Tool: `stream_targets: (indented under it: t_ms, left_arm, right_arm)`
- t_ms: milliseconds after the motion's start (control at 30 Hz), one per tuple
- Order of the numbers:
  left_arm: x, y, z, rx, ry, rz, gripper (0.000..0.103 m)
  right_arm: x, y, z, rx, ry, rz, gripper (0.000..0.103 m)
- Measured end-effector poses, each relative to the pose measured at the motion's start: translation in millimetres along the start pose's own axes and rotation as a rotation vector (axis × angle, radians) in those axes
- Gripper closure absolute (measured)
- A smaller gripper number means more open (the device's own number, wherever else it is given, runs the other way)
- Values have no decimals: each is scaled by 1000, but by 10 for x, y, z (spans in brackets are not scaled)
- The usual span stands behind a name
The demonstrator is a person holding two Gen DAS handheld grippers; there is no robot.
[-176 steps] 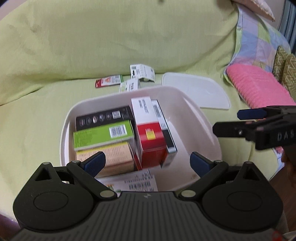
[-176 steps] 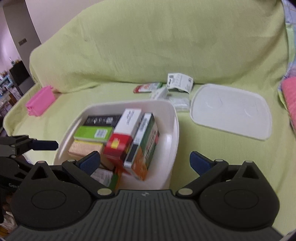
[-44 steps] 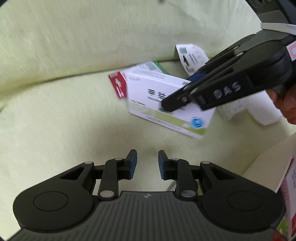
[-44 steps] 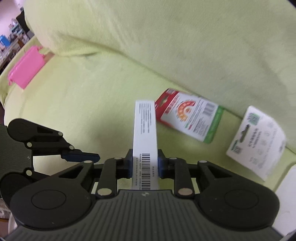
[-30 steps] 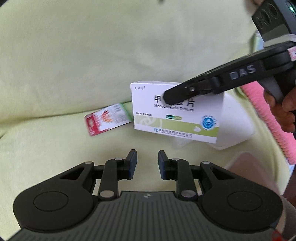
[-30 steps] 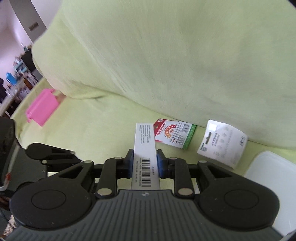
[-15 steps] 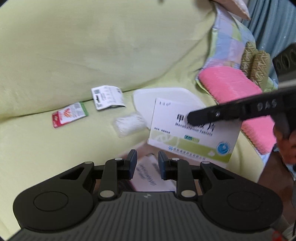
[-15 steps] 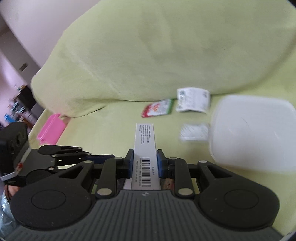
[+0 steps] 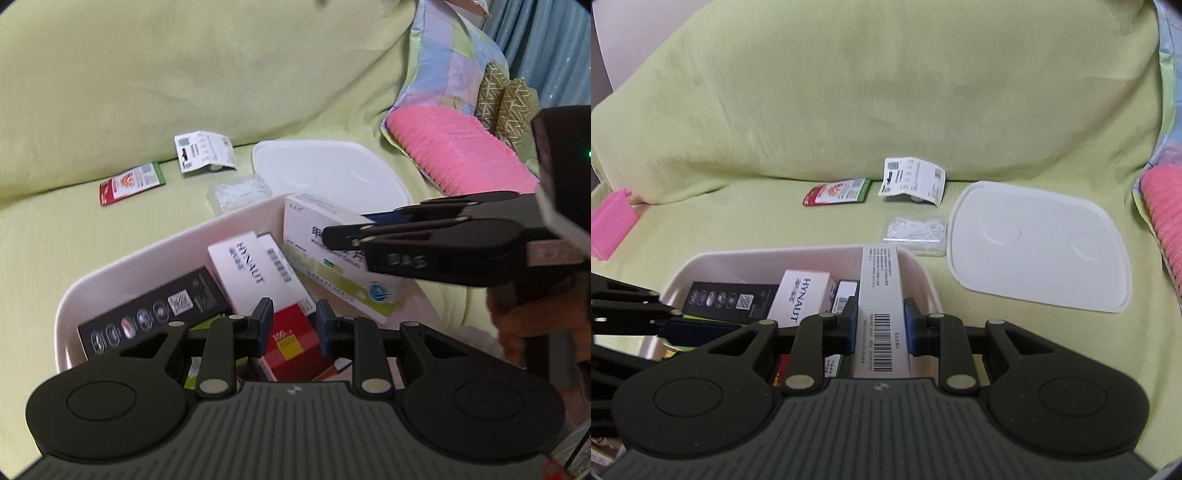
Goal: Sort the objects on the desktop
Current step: 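Carry the mecobalamin box over the white bin with the right gripper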
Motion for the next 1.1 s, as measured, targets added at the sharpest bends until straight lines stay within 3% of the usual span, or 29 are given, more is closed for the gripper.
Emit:
stream_targets:
  t_ms: [300, 400, 433, 533, 767, 967, 1100]
  left_arm:
    - [82, 161, -4, -36, -5, 18, 73]
    - [90, 209, -33, -46, -10, 23, 73]
    - [82, 227, -47, -46, -15, 23, 73]
    - [60, 280, -92, -46, -28, 24, 73]
    - [-33, 428, -149, -66, -49, 31, 73]
    - [-78, 550, -162, -74, -75, 49, 72]
    - [-77, 574, -137, -92, -77, 51, 72]
  right_arm:
    - [286, 217, -9, 3, -32, 109, 81]
    - [196, 233, -37, -13, -73, 146, 71]
    - [150, 233, -57, -18, -88, 152, 62]
    - [-46, 237, -110, -51, -144, 166, 59]
    - [-253, 437, 55, -312, -245, 323, 60]
    - [-129, 552, 296, -706, -225, 476, 66]
    - [-56, 529, 359, -796, -230, 507, 68]
Point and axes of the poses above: each gripper's, at about its wrist camera, not at the fingertips, and x roughly the way its jaws point, z to its left, y to its underside, the point moved 3 cm from there along x, roughly the way its jaws point, and after that the axes turned 5 degrees about -y, right-handed, at the moved point
